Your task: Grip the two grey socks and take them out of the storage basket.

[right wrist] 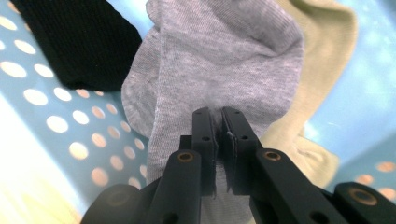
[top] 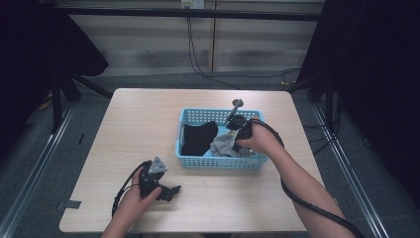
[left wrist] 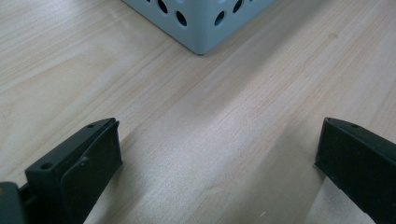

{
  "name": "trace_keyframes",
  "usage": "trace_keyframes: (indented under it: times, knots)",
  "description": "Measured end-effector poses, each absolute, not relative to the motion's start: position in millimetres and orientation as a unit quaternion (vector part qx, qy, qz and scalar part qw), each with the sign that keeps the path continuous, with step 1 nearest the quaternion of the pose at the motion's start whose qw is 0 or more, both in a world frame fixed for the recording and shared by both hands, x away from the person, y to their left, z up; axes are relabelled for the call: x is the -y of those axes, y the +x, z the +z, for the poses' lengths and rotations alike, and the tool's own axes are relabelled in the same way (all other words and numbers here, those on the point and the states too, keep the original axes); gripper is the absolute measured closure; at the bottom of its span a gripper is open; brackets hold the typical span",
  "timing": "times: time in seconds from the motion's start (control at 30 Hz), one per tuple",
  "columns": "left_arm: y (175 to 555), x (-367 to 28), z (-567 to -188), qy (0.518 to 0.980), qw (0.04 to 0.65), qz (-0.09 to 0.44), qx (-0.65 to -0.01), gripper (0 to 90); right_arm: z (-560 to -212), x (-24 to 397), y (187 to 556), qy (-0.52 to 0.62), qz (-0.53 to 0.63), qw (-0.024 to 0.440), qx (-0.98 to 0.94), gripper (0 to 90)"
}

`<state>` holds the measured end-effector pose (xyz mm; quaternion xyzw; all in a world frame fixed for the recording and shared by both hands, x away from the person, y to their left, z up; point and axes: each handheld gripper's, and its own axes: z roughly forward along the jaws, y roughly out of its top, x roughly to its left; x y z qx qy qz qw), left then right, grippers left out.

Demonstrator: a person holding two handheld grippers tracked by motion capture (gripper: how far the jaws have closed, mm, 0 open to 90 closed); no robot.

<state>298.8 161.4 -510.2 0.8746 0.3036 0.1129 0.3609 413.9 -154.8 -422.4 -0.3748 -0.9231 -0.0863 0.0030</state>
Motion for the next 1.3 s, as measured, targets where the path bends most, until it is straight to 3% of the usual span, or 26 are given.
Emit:
trace_keyframes:
  times: [1.3]
  knots:
    - [299, -162, -510, 0.876, 0.359, 0.114, -0.302, 0.0, -338, 190, 424, -0.392, -0.150, -0.030, 0.907, 89.7]
